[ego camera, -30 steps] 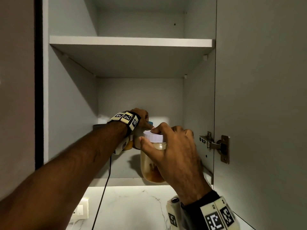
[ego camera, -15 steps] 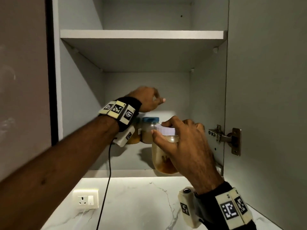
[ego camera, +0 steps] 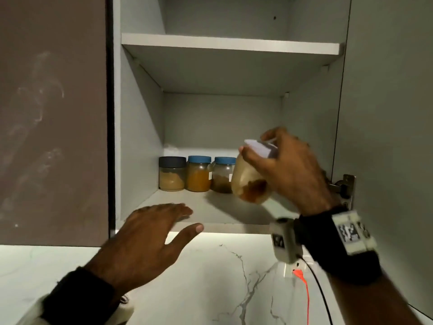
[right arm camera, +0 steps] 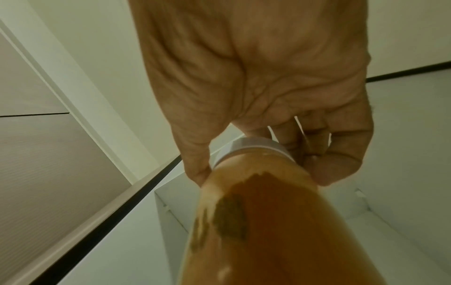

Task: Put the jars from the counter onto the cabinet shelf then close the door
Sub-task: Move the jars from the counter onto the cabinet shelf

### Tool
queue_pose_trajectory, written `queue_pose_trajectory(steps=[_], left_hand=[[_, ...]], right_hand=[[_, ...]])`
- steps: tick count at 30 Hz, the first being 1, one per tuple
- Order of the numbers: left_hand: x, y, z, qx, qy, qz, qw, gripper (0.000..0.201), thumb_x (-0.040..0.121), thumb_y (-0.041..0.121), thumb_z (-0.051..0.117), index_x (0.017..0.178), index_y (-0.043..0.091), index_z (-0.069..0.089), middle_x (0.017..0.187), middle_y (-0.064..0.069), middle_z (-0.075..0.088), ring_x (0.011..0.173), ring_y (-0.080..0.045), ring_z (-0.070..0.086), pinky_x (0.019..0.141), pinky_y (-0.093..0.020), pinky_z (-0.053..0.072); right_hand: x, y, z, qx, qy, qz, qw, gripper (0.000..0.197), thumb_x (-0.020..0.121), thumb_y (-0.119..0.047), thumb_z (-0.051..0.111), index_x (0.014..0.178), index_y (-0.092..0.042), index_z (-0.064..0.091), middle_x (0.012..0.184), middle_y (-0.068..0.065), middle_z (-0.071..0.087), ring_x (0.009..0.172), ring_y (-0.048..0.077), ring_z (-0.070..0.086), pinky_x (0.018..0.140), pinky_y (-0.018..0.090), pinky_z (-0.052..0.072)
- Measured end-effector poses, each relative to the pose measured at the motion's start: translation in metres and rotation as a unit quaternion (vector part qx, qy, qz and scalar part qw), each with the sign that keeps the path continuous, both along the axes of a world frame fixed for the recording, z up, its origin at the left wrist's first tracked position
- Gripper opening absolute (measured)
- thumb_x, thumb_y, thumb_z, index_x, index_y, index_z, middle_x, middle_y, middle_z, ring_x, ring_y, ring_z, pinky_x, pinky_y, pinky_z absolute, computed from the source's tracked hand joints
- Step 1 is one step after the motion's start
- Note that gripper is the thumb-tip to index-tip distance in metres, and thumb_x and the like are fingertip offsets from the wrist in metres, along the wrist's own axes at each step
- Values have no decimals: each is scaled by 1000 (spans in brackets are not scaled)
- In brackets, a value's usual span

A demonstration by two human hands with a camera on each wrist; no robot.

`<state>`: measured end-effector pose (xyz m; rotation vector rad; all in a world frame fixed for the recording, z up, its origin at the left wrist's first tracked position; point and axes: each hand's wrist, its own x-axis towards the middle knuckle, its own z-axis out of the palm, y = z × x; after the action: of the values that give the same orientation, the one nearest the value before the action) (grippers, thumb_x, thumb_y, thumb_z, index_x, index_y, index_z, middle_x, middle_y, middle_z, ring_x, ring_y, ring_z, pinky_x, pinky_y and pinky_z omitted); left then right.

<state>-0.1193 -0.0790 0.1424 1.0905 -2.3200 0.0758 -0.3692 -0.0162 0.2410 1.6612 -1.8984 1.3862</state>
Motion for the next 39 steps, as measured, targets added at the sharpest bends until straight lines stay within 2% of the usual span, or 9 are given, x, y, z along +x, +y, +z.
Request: queue_pose_trajectory(steps=[4,7,10,14,19,23,26,33,39], left_hand=[[2,-30,-35,-22,30,23,999,88,80,88,0,151,50,35,160,26,34,152,-1,27,121,-24,4],[-2,-36,-48,-51,60,27,997,81,88,84,9,149,45,45,156,21,45,149,-7,37,128,-38,18],[-7,-40,-58,-82,85,29,993,72,94,79,23,143,38,55,148,14,57,141,-13,49,121,-47,33],[-10,-43,-64,-129,116,26,984,61,97,69,37,136,30,64,138,8,66,130,-18,59,117,-46,39],[-11,-48,-67,-138,140,16,980,56,97,66,43,132,30,67,134,9,69,127,-15,62,113,-46,42],[-10,-51,-65,-151,150,7,977,52,96,64,48,129,30,69,130,11,71,122,-13,64,108,-44,44],[-9,-52,-65,-151,157,9,976,51,94,65,52,126,30,71,128,11,72,121,-14,66,107,-45,46],[-10,-56,-65,-154,155,13,976,53,93,68,50,125,32,71,129,12,71,122,-14,66,109,-45,44],[-12,-58,-67,-160,162,12,974,53,93,68,50,126,32,71,129,12,71,122,-15,66,109,-47,45]], right_hand=[[4,-9,53,20,23,-22,999,50,95,-61,65,126,-23,56,106,0,59,89,17,61,74,33,51],[1,-39,85,59,47,-63,995,47,93,-59,67,111,-16,67,101,5,67,78,18,62,63,28,42],[-3,-62,99,132,64,-86,985,50,93,-52,71,117,-9,69,110,11,70,90,28,65,73,34,48],[-18,-86,92,203,72,-110,970,45,94,-41,74,121,-6,67,111,11,63,102,33,66,80,38,51],[-42,-122,73,231,64,-137,961,27,86,-31,81,79,-16,60,88,7,62,69,21,59,58,28,45],[-52,-142,63,245,66,-152,955,33,81,-36,83,89,-13,62,92,8,63,80,30,66,67,35,53],[-57,-156,58,254,81,-158,951,33,76,-38,84,87,-13,65,87,6,63,75,29,66,60,31,51],[-66,-176,51,237,117,-156,952,40,92,-50,73,74,-22,51,83,5,58,66,21,55,57,29,38],[-73,-182,38,276,138,-167,936,42,85,-61,67,85,-19,62,88,5,65,72,25,65,70,35,53]])
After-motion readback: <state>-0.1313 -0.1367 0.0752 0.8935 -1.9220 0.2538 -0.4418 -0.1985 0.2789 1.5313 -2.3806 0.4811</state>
